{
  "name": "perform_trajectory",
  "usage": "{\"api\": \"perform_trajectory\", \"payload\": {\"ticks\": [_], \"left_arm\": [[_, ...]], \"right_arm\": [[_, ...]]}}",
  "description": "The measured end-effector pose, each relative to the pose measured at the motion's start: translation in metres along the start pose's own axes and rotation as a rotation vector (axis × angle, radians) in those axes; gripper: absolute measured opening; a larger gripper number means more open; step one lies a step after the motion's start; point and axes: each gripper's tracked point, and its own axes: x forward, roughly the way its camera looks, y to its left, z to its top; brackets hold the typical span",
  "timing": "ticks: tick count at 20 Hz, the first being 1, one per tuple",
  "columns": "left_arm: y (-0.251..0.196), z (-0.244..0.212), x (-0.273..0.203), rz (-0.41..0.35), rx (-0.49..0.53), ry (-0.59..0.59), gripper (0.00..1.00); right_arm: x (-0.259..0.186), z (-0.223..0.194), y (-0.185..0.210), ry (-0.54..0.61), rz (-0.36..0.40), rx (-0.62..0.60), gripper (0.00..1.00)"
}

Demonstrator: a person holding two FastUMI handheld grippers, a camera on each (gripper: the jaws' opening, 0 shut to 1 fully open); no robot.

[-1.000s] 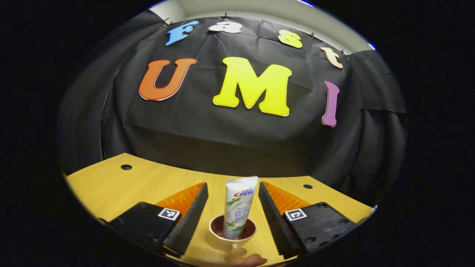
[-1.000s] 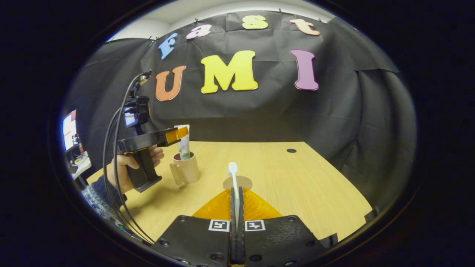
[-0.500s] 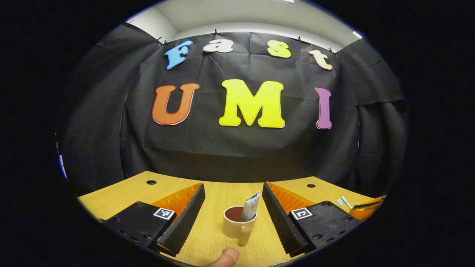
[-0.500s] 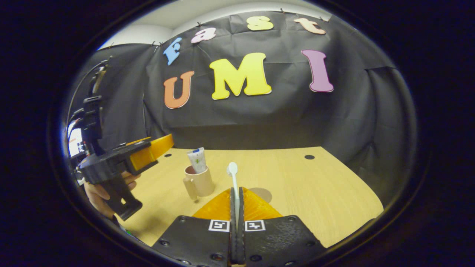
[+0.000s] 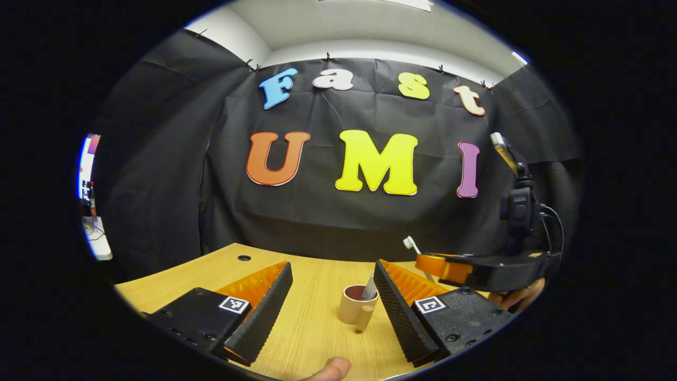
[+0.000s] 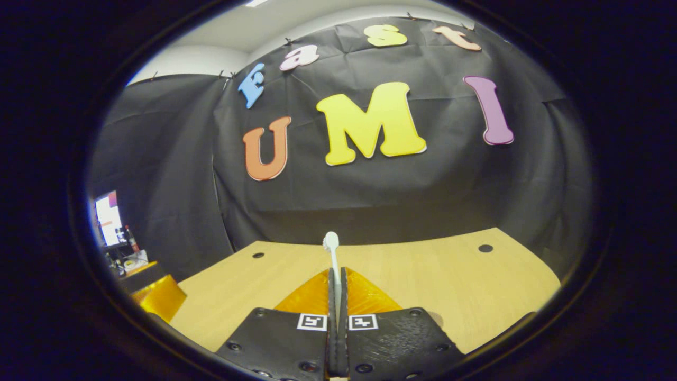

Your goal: Put the toothbrush and toothpaste on the desktop into the cup, then pick up the cup and place it on the coaster on the desktop.

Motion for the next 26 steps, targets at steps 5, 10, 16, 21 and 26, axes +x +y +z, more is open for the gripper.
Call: {"api": "perform_trajectory", "payload": {"ticks": [5, 10, 16, 21, 26], "left_arm": [[0.012, 0.003, -0.002, -0.020, 0.019, -0.005, 0.98], [0.036, -0.011, 0.007, 0.011, -0.020, 0.048, 0.98], [0.048, -0.023, 0.015, 0.021, -0.079, 0.087, 0.97], [0.040, -0.026, 0.014, -0.001, -0.076, 0.099, 0.98], [0.035, -0.029, 0.015, -0.024, -0.074, 0.105, 0.98]], "right_arm": [[0.054, 0.004, 0.049, -0.022, 0.018, -0.007, 0.00], [0.077, -0.010, 0.061, -0.020, -0.003, -0.047, 0.00], [0.082, -0.014, 0.051, -0.007, -0.008, -0.030, 0.01], [0.081, -0.012, 0.046, -0.018, -0.018, -0.047, 0.02], [0.079, -0.015, 0.047, -0.012, -0.015, -0.053, 0.02]]}}
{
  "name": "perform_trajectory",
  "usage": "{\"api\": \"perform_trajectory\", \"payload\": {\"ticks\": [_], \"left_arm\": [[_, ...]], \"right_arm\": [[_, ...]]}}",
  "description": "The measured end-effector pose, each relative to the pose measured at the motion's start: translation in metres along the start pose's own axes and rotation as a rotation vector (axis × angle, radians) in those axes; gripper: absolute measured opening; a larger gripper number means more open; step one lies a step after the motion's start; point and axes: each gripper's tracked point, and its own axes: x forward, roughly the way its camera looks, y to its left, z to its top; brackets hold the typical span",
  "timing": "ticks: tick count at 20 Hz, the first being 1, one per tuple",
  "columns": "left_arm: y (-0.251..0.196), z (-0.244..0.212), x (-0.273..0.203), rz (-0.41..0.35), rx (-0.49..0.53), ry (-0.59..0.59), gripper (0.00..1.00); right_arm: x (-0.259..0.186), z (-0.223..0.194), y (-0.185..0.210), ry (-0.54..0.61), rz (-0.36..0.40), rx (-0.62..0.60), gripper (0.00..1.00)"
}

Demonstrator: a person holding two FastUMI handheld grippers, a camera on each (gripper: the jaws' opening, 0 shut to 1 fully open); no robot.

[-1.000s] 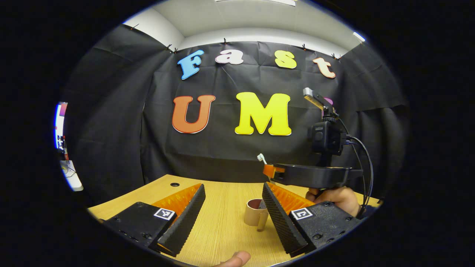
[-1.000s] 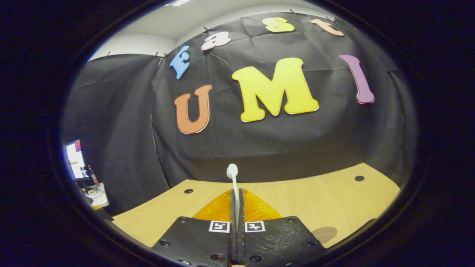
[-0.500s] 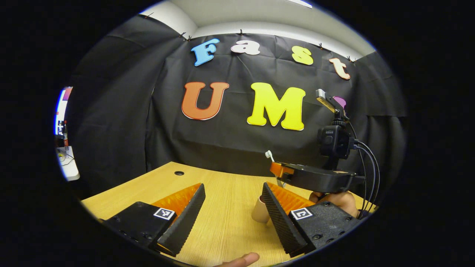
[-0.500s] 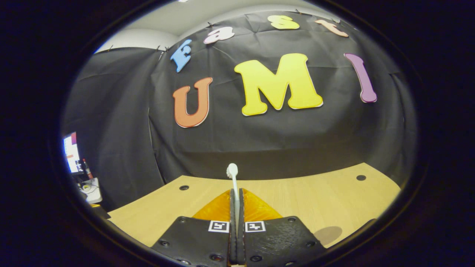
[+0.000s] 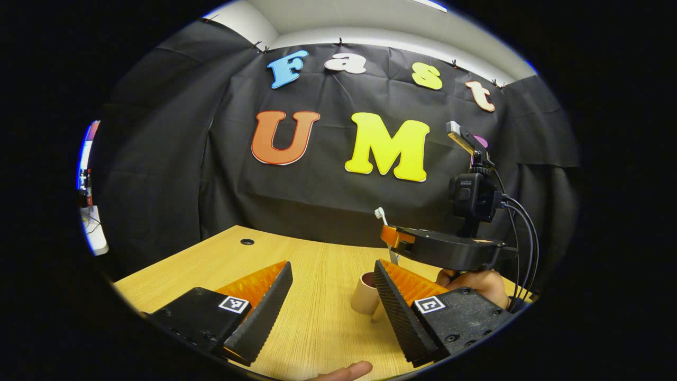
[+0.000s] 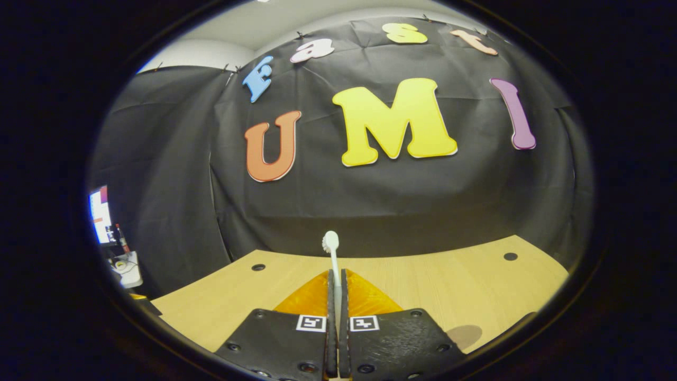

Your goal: Put the toothbrush and toothpaste on the desktop into the cup, then pick up the cup and place it on the coaster on the desktop.

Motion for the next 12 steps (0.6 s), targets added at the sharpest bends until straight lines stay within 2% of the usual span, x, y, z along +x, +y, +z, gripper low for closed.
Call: {"api": "perform_trajectory", "payload": {"ticks": [4, 7, 12], "left_arm": [[0.0014, -0.0025, 0.0008, 0.001, -0.006, 0.008, 0.98], [0.0024, -0.0046, 0.0027, 0.002, -0.010, 0.013, 0.98], [0.0023, -0.0071, 0.0049, -0.004, -0.019, 0.023, 0.98]], "right_arm": [[-0.0019, 0.0051, 0.0013, -0.030, -0.014, -0.057, 0.03], [-0.0025, 0.0060, 0.0065, -0.033, 0.000, -0.056, 0.01], [-0.0007, 0.0032, 0.0094, -0.029, 0.007, -0.063, 0.04]]}}
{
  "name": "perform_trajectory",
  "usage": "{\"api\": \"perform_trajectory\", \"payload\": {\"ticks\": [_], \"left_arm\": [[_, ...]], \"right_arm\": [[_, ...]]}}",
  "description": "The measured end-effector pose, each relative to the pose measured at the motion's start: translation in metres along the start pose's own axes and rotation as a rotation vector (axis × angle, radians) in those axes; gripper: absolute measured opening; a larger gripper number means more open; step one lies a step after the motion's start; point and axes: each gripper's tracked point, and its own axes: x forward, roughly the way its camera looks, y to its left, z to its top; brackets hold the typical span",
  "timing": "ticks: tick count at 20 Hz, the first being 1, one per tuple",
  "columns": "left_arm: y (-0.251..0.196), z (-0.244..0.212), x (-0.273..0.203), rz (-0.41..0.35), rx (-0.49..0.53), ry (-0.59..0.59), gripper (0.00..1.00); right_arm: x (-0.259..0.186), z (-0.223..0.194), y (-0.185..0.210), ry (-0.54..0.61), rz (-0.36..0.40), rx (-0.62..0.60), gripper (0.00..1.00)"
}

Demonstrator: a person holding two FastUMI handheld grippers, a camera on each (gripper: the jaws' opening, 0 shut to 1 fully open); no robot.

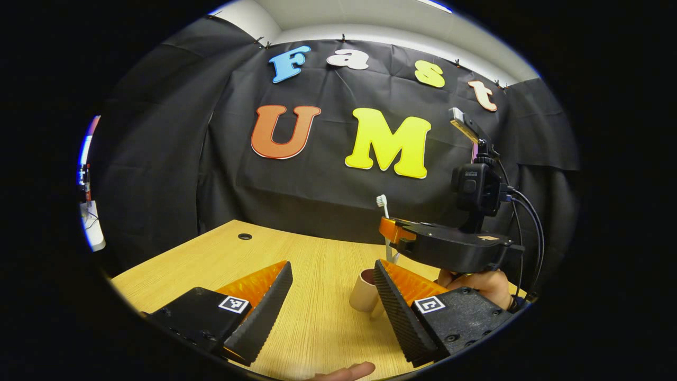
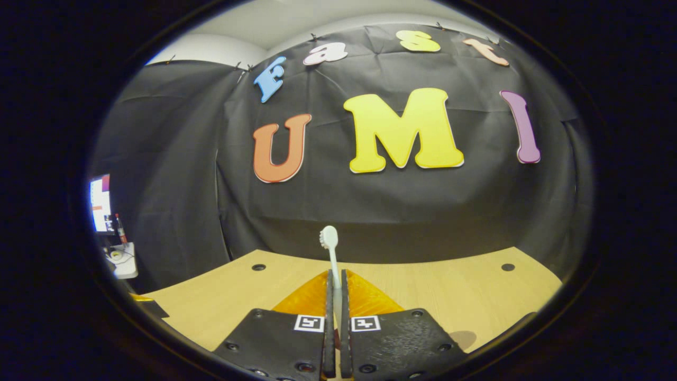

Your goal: Put the toothbrush and toothpaste on the desktop into the cup, then pick up the cup and place it on the coaster on the desktop.

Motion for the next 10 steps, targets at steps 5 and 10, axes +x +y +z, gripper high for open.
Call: {"api": "perform_trajectory", "payload": {"ticks": [5, 10], "left_arm": [[0.0032, -0.0032, 0.0012, 0.007, 0.002, 0.010, 0.98], [0.0018, -0.0051, 0.0018, 0.002, 0.001, 0.017, 0.98]], "right_arm": [[0.0063, -0.0066, -0.0035, 0.023, -0.007, 0.015, 0.04], [0.0037, -0.0044, -0.0060, 0.013, -0.012, 0.012, 0.07]]}}
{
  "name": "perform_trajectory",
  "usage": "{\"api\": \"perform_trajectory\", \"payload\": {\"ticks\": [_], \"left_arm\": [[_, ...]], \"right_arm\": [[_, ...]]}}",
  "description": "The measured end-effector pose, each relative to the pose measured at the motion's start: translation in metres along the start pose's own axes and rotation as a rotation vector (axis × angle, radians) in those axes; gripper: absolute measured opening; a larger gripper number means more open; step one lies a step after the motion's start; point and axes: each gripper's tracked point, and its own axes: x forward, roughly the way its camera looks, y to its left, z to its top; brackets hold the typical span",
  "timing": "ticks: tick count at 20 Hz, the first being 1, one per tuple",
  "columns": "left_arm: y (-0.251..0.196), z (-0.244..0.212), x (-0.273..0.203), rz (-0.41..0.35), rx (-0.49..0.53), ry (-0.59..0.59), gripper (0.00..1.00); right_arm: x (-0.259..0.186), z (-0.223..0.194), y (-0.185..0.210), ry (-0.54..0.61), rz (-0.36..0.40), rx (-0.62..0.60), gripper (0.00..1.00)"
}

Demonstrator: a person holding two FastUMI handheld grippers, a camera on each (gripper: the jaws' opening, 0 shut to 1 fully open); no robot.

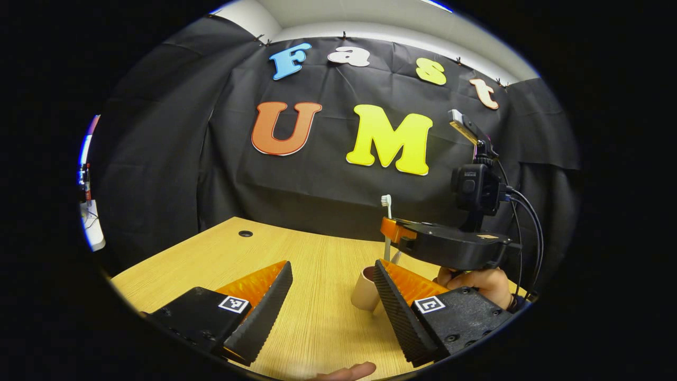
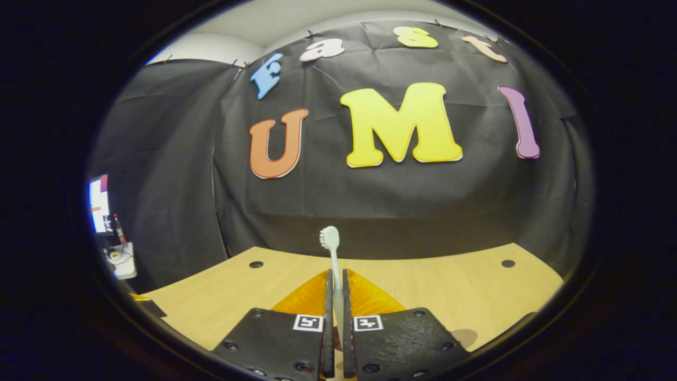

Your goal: Put the toothbrush and toothpaste on the desktop into the cup, then pick up the cup and place it on the coaster on the desktop.

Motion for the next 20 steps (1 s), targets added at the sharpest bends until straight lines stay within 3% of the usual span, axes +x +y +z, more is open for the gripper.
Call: {"api": "perform_trajectory", "payload": {"ticks": [1, 2, 3, 7, 8, 13, 14, 15, 16, 17, 20], "left_arm": [[-0.001, 0.000, 0.000, -0.001, -0.001, 0.002, 0.98], [0.000, 0.000, 0.000, -0.002, -0.002, 0.003, 0.88], [-0.002, 0.000, 0.001, -0.003, -0.001, 0.005, 0.98], [0.000, -0.004, 0.002, 0.001, 0.005, 0.013, 0.98], [0.001, -0.003, 0.002, 0.002, 0.004, 0.014, 0.98], [0.000, -0.006, 0.003, -0.002, 0.003, 0.023, 0.98], [-0.001, -0.008, 0.003, -0.005, 0.002, 0.028, 0.88], [-0.001, -0.009, 0.004, -0.004, 0.005, 0.032, 0.88], [0.001, -0.010, 0.005, 0.000, 0.007, 0.035, 0.98], [0.001, -0.011, 0.006, 0.003, 0.007, 0.039, 0.98], [0.001, -0.013, 0.005, 0.003, 0.009, 0.048, 0.98]], "right_arm": [[-0.001, 0.002, 0.001, -0.006, 0.004, 0.000, 0.06], [-0.001, 0.005, 0.002, -0.016, 0.011, 0.000, 0.07], [-0.003, 0.007, 0.002, -0.025, 0.006, -0.007, 0.07], [-0.004, 0.009, 0.002, -0.041, -0.004, -0.033, 0.07], [-0.002, 0.005, 0.000, -0.033, -0.005, -0.035, 0.11], [0.001, -0.004, -0.009, 0.012, -0.001, 0.024, 0.11], [0.003, -0.005, -0.014, 0.017, -0.010, 0.023, 0.19], [0.004, -0.004, -0.019, 0.022, -0.019, 0.017, 0.23], [0.006, -0.004, -0.023, 0.030, -0.028, 0.008, 0.26], [0.006, -0.003, -0.024, 0.044, -0.021, -0.004, 0.26], [0.009, 0.002, -0.034, 0.077, -0.038, -0.019, 0.46]]}}
